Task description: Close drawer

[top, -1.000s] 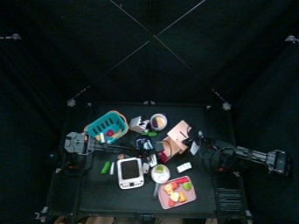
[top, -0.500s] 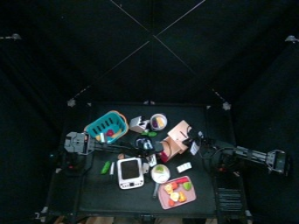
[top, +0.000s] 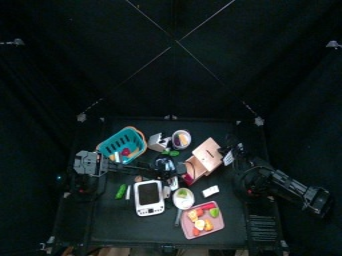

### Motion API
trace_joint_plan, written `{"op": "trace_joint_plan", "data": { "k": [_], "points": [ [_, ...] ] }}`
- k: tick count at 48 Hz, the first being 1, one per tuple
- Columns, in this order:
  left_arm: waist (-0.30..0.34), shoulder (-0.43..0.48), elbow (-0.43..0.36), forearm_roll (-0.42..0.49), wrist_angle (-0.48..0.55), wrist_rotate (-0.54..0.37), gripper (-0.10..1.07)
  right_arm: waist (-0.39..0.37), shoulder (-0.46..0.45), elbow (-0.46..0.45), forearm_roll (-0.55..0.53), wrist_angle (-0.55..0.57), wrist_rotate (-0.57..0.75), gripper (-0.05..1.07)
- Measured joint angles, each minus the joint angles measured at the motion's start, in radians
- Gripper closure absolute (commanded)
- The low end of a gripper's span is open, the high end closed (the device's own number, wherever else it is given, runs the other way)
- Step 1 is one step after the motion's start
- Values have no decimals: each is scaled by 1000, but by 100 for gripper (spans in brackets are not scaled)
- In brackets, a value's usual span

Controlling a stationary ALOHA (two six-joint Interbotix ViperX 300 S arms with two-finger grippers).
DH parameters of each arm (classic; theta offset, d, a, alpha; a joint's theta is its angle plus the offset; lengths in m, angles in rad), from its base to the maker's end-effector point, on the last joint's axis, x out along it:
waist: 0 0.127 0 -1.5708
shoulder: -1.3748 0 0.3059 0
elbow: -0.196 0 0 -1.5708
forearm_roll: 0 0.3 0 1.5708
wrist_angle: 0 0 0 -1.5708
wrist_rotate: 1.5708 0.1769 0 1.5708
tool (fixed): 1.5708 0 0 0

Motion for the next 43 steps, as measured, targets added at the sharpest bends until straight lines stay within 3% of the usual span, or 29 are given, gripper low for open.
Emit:
{"op": "trace_joint_plan", "data": {
  "k": [31,43],
  "points": [
    [3,71,0,-6,-9,3,51,-6,69,-11,23,20,-2,99],
    [11,74,-2,-5,-17,5,51,-101,64,-6,15,21,-5,99]
  ]
}}
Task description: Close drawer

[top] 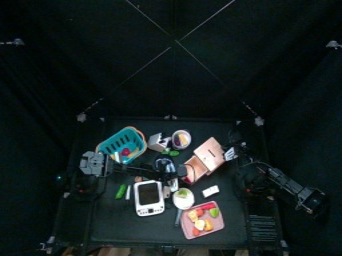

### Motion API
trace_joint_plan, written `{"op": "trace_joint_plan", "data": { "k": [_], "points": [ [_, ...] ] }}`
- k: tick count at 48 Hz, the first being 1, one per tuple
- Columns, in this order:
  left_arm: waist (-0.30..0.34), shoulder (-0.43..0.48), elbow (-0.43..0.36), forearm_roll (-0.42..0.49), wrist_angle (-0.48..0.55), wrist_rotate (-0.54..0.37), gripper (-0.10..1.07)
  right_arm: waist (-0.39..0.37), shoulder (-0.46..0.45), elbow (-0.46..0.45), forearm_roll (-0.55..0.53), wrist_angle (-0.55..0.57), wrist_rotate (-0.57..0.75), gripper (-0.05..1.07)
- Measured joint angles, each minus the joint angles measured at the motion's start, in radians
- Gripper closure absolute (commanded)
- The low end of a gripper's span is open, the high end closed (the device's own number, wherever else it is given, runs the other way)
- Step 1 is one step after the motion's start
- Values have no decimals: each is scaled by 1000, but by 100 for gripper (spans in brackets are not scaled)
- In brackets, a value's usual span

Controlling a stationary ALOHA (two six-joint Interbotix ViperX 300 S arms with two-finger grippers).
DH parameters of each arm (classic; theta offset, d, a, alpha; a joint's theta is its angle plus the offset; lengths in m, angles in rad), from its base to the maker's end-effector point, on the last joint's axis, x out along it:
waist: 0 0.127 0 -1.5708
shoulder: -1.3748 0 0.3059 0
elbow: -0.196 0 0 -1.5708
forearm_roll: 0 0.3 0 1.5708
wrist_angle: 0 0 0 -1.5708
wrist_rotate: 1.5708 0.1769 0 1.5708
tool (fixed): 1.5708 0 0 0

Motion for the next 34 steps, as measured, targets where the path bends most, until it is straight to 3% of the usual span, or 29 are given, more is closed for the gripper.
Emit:
{"op": "trace_joint_plan", "data": {
  "k": [7,34],
  "points": [
    [5,0,0,26,-28,-2,51,-54,26,20,25,11,6,99],
    [9,-25,18,61,-58,-5,51,-17,89,5,26,6,5,99]
  ]
}}
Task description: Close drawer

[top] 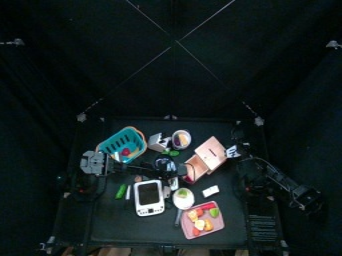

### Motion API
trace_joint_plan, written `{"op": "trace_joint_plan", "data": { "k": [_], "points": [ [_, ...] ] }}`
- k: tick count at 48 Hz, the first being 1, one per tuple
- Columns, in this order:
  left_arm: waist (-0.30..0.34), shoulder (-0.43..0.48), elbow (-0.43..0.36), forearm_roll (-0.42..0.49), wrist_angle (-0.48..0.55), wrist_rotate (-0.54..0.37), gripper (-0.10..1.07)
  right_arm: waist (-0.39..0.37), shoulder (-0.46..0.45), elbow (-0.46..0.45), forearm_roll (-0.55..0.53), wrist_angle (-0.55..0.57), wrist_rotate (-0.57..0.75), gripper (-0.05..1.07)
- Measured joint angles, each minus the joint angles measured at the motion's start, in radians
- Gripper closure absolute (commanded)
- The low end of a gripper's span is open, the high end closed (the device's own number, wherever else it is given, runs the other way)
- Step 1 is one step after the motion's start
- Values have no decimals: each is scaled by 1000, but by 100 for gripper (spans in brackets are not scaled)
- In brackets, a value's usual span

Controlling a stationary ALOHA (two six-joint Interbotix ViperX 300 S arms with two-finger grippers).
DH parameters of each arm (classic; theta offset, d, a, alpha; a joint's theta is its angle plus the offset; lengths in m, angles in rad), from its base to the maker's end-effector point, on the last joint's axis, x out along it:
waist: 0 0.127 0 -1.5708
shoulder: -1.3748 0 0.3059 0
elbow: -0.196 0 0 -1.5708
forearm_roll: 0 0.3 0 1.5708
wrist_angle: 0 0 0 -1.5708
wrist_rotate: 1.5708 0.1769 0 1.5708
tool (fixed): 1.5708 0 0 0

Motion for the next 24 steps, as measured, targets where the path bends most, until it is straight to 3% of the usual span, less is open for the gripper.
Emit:
{"op": "trace_joint_plan", "data": {
  "k": [24],
  "points": [
    [0,-25,9,29,2,2,51,25,2,2,0,0,0,99]
  ]
}}
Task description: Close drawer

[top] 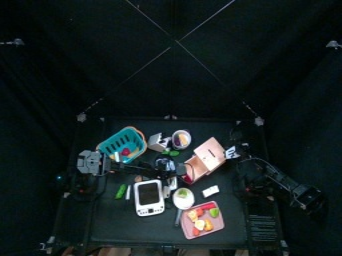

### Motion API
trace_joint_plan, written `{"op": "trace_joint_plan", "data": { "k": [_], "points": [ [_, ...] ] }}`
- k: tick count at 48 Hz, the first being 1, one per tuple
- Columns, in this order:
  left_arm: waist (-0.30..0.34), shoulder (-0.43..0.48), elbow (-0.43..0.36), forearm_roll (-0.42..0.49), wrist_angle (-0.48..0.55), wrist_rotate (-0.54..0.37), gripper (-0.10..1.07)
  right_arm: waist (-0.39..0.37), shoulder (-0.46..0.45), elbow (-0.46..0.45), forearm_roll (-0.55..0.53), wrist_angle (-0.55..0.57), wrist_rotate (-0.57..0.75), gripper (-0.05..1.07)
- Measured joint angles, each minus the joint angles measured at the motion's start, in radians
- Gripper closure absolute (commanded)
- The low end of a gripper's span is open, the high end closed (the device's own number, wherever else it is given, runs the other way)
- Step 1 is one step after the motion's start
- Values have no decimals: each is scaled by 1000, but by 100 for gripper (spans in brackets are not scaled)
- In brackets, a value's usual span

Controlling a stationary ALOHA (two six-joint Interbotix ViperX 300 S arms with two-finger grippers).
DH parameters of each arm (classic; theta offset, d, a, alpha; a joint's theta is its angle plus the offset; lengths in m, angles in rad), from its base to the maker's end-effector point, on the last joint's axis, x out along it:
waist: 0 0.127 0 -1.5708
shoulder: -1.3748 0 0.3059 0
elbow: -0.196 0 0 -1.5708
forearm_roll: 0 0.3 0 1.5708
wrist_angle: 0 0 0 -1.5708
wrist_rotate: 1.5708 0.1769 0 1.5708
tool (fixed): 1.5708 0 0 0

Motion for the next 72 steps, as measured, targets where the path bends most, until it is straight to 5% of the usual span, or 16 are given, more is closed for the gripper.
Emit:
{"op": "trace_joint_plan", "data": {
  "k": [58,72],
  "points": [
    [15,-89,57,14,-5,0,51,32,2,0,0,0,0,99],
    [21,-97,84,-54,-21,-2,51,41,3,0,3,5,0,99]
  ]
}}
